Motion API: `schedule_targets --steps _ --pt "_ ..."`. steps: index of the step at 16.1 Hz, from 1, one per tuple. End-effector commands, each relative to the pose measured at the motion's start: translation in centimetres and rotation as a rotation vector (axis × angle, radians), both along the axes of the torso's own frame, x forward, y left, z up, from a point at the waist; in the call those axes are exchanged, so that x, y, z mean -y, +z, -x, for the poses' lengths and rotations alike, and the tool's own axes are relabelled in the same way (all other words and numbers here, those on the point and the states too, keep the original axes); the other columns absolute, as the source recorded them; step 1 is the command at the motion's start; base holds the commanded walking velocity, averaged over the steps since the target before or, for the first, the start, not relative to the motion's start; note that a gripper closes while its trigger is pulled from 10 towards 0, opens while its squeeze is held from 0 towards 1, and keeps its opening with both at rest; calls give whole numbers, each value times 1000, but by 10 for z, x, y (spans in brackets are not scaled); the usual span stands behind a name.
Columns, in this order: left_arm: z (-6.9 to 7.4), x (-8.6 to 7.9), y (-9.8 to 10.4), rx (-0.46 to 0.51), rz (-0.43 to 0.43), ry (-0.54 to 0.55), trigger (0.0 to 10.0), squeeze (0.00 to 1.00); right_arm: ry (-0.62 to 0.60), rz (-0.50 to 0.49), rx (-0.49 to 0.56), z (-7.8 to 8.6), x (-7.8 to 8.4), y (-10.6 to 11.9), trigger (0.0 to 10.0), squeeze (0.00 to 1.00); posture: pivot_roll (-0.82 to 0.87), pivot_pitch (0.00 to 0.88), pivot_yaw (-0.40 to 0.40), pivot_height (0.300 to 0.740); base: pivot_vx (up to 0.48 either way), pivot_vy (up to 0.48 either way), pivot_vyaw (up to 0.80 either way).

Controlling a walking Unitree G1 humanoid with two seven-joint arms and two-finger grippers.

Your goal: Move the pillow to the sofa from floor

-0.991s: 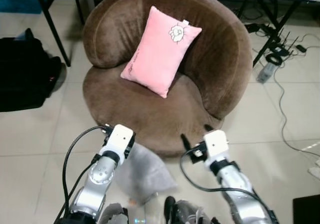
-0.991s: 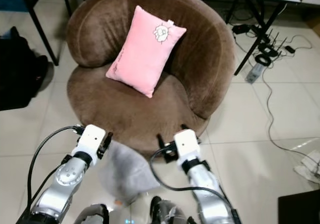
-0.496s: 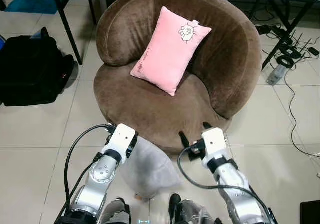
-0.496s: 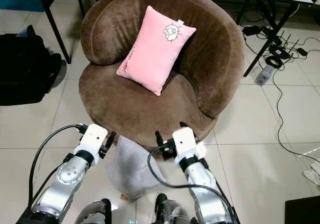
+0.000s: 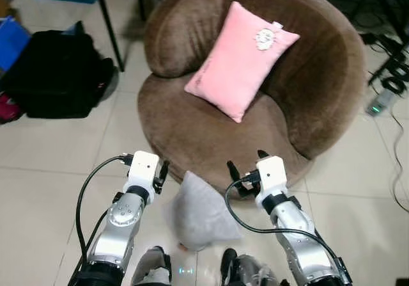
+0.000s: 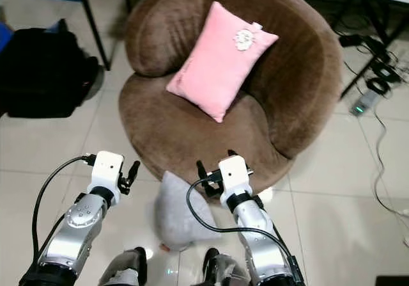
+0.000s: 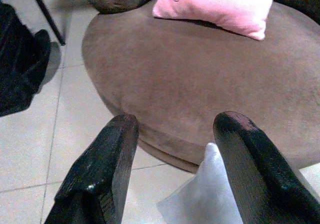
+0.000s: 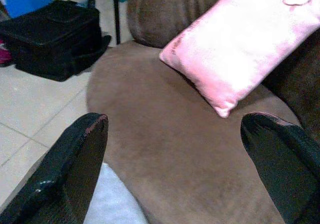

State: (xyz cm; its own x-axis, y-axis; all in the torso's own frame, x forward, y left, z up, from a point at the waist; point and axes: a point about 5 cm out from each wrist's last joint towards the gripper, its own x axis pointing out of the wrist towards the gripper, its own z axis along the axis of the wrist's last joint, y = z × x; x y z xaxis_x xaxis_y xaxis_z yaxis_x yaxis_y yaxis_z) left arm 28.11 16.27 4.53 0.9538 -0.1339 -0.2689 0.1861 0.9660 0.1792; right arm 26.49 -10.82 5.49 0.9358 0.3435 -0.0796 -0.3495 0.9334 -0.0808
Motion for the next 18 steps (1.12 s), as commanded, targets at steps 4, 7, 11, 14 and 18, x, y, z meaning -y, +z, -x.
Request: schedule_targets --steps 4,7,11,14,18 --pt "2 5 -1 18 33 -31 10000 0 -29 7 -80 7 8 -16 10000 0 101 190 -64 680 0 0 416" --pt "2 5 -4 -6 40 -30 10000 0 -34 20 -87 6 7 -17 10000 0 101 186 -62 654 0 0 410" --pt "4 -3 -2 29 130 13 10000 0 -51 -3 -78 7 10 -15 10000 0 100 188 -64 637 0 0 306" --pt "20 -29 2 137 185 51 10000 0 -35 40 16 22 25 -13 10000 0 97 198 -70 637 0 0 0" --pt "26 -29 50 369 203 -64 10000 0 -87 22 137 34 43 4 10000 0 95 206 -73 637 0 0 0"
